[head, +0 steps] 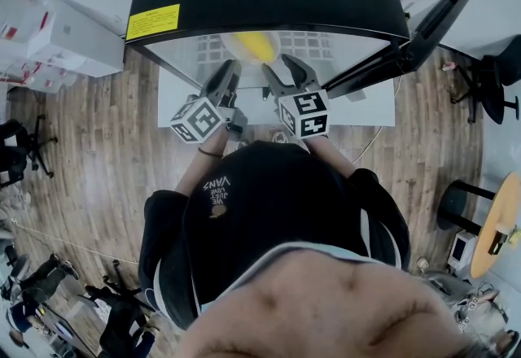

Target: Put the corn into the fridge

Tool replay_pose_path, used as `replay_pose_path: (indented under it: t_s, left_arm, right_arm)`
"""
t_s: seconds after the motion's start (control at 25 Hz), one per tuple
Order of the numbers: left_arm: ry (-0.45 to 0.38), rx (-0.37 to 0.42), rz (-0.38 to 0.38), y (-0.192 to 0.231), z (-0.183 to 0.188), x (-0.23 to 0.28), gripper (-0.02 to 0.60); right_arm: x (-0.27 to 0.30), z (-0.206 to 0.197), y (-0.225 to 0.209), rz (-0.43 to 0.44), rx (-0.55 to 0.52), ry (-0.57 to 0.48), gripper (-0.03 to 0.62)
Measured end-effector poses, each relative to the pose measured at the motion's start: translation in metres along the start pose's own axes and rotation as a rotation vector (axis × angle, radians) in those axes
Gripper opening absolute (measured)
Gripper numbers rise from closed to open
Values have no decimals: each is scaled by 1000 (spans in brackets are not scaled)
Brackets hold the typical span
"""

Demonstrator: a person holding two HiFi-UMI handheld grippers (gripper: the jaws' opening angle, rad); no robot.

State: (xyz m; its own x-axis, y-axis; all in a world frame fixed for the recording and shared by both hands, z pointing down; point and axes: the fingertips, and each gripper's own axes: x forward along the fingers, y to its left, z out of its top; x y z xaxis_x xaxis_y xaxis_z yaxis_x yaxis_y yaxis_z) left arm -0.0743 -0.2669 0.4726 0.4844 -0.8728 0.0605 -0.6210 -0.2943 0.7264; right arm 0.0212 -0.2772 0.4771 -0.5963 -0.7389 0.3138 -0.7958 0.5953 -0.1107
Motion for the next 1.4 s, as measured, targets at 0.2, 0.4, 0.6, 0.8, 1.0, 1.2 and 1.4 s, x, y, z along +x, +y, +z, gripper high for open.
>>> replay_pose_path:
  t_s: [0.2, 0.4, 0.6, 0.8, 1.0, 1.2, 1.4]
  left_arm:
    - [4, 16, 7, 2, -2, 0, 78]
    - [8, 41, 6, 1, -1, 1, 67]
    - [17, 60, 5, 1, -2, 2, 58]
    - [22, 100, 8, 0, -1, 4, 49]
    - [34, 159, 8, -2, 0, 5, 37]
    - [53, 205, 10, -2, -1, 6, 32]
    - [69, 263, 6, -3, -1, 5, 29]
  right_arm:
    - [2, 0, -3, -7, 2, -4, 210]
    - [4, 2, -6, -15, 0, -6, 210]
    - [7, 2, -9, -23, -2, -3, 209]
    - [10, 4, -11, -22, -5, -1, 209]
    - [13, 6, -13, -24, -7, -1, 209]
    - [15, 7, -14, -25, -8, -1, 209]
    - [17, 7, -14, -28, -9, -2, 210]
